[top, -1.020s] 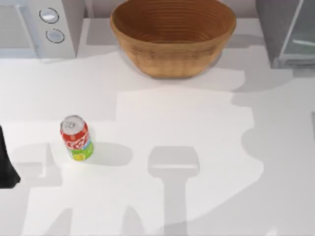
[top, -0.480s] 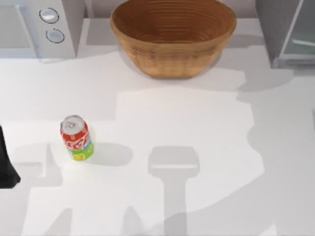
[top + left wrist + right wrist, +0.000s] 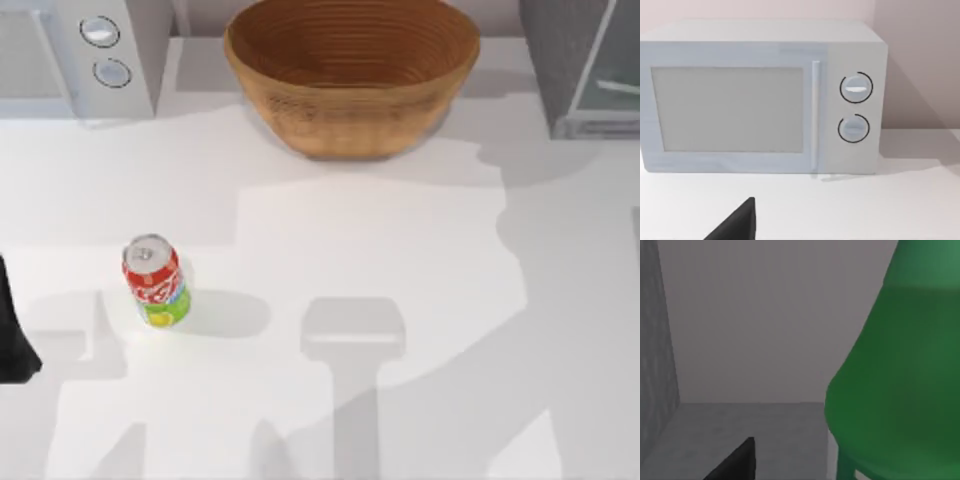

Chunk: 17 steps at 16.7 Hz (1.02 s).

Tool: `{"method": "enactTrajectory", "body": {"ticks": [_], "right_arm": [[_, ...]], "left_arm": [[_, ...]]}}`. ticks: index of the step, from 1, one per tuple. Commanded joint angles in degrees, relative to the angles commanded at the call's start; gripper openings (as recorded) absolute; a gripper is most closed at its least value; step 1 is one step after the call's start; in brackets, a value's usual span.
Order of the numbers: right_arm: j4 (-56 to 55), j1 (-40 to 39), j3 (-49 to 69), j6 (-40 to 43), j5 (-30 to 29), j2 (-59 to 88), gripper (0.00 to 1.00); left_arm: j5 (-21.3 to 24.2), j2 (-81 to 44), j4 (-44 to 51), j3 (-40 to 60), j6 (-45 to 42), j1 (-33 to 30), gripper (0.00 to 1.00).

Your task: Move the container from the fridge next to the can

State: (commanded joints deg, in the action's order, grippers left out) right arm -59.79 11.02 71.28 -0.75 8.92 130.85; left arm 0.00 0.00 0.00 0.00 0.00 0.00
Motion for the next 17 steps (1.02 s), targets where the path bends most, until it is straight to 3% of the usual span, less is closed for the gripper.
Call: {"method": "enactTrajectory", "body": {"ticks": [5, 17], "right_arm": [[0.8, -0.1, 1.3, 0.0, -0.1, 0.7, 1.00], [0.8, -0.1, 1.3, 0.0, -0.1, 0.7, 0.10]], "left_arm": [[0.0, 0.0, 0.0, 0.0, 0.0, 0.0, 1.00], [0.0, 0.0, 0.0, 0.0, 0.0, 0.0, 1.00]]}}
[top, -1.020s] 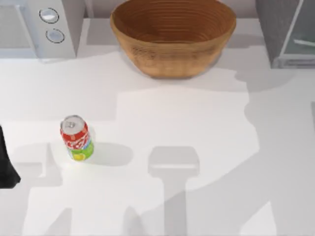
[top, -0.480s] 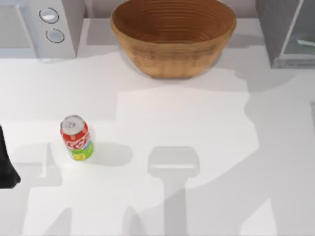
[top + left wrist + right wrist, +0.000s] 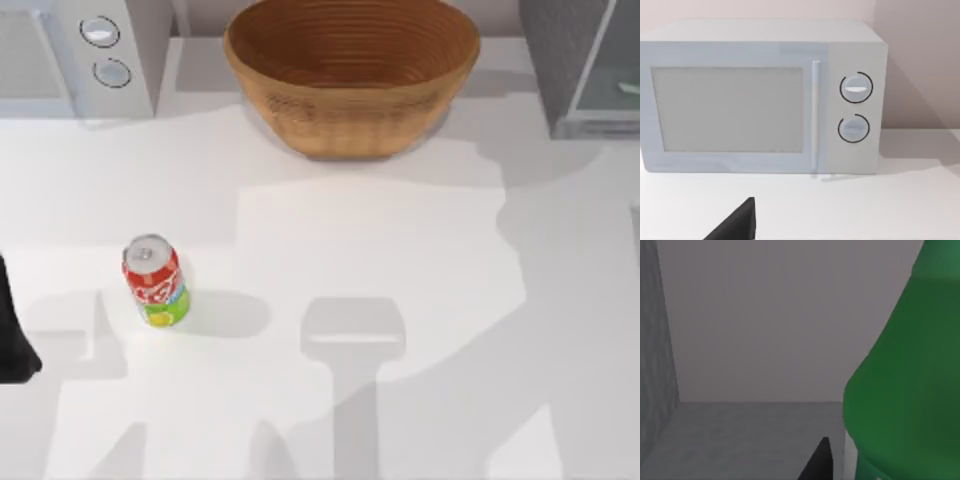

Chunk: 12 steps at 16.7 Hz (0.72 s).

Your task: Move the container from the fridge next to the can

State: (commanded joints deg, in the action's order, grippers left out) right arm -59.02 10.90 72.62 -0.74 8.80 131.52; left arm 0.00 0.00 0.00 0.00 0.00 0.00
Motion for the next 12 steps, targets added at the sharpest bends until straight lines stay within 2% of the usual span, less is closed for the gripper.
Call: {"method": "enactTrajectory", "body": {"ticks": [1, 2, 12], "right_arm": [[0.0, 0.0, 0.0, 0.0, 0.0, 0.0, 0.02], [0.0, 0.0, 0.0, 0.0, 0.0, 0.0, 0.00], [0.9, 0.2, 0.2, -0.1, 0.0, -1.1, 0.00]], "left_arm": [[0.0, 0.0, 0.0, 0.0, 0.0, 0.0, 1.00], [0.0, 0.0, 0.0, 0.0, 0.0, 0.0, 1.00], [0.0, 0.0, 0.0, 0.0, 0.0, 0.0, 1.00]]}}
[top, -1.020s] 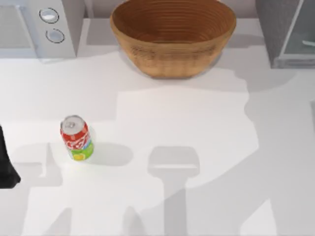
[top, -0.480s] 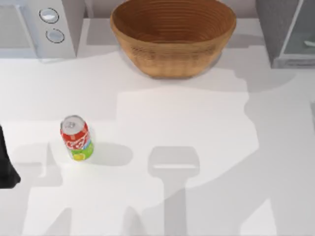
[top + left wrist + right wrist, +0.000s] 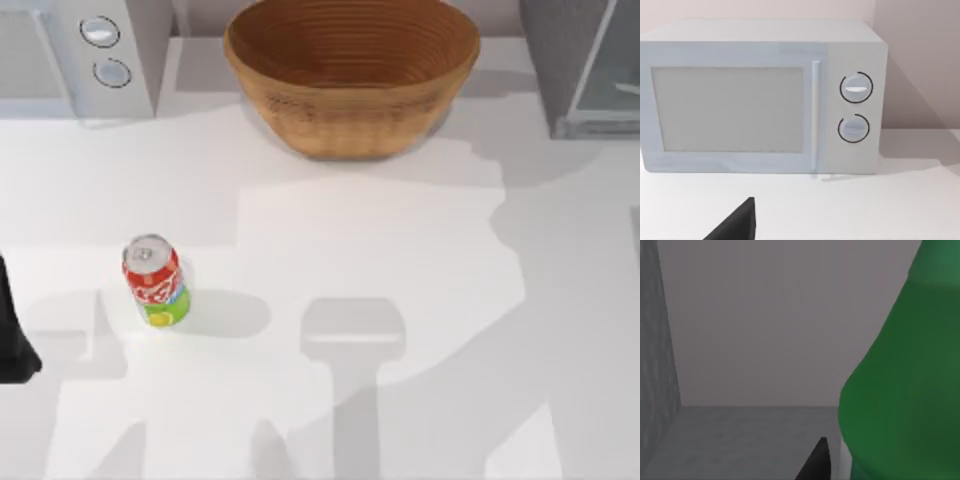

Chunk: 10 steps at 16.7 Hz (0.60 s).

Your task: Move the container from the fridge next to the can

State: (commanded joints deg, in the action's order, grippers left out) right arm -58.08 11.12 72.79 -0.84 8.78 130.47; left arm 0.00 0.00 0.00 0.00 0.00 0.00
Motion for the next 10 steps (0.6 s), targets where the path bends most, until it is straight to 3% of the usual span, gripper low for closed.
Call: {"method": "enactTrajectory", "body": {"ticks": [10], "right_arm": [[7.8, 0.0, 1.4, -0.1, 0.2, -5.9, 0.00]], "left_arm": [[0.0, 0.0, 0.0, 0.0, 0.0, 0.0, 1.00]]}}
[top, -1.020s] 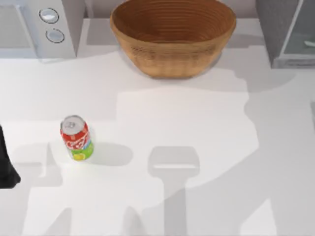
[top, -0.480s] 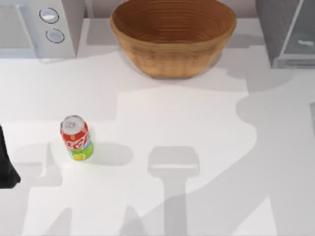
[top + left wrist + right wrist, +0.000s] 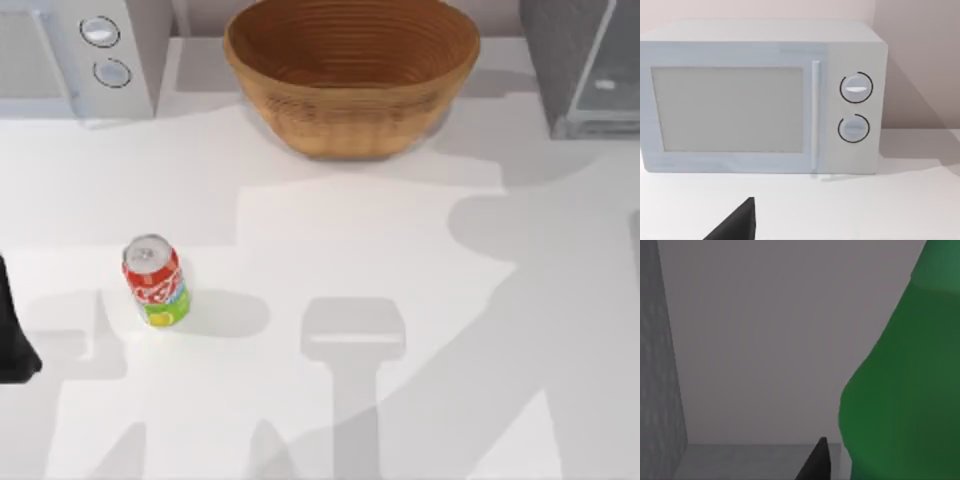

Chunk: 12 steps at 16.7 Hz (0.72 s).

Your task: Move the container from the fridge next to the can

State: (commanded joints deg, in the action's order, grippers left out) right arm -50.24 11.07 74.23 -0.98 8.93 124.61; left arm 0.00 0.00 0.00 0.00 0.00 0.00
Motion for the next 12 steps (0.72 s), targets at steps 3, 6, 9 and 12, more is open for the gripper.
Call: {"method": "enactTrajectory", "body": {"ticks": [3, 6, 9, 12], "right_arm": [[-0.9, 0.3, -2.1, 0.0, 0.3, -1.6, 0.00], [-3.5, 1.1, -9.7, -0.1, 1.3, -6.4, 0.00], [-7.0, 2.2, -20.9, -0.1, 2.6, -12.8, 0.00], [-10.6, 3.4, -30.9, -0.1, 3.8, -19.0, 0.00]], "left_arm": [[0.0, 0.0, 0.0, 0.0, 0.0, 0.0, 1.00], [0.0, 0.0, 0.0, 0.0, 0.0, 0.0, 1.00], [0.0, 0.0, 0.0, 0.0, 0.0, 0.0, 1.00], [0.0, 0.0, 0.0, 0.0, 0.0, 0.0, 1.00]]}}
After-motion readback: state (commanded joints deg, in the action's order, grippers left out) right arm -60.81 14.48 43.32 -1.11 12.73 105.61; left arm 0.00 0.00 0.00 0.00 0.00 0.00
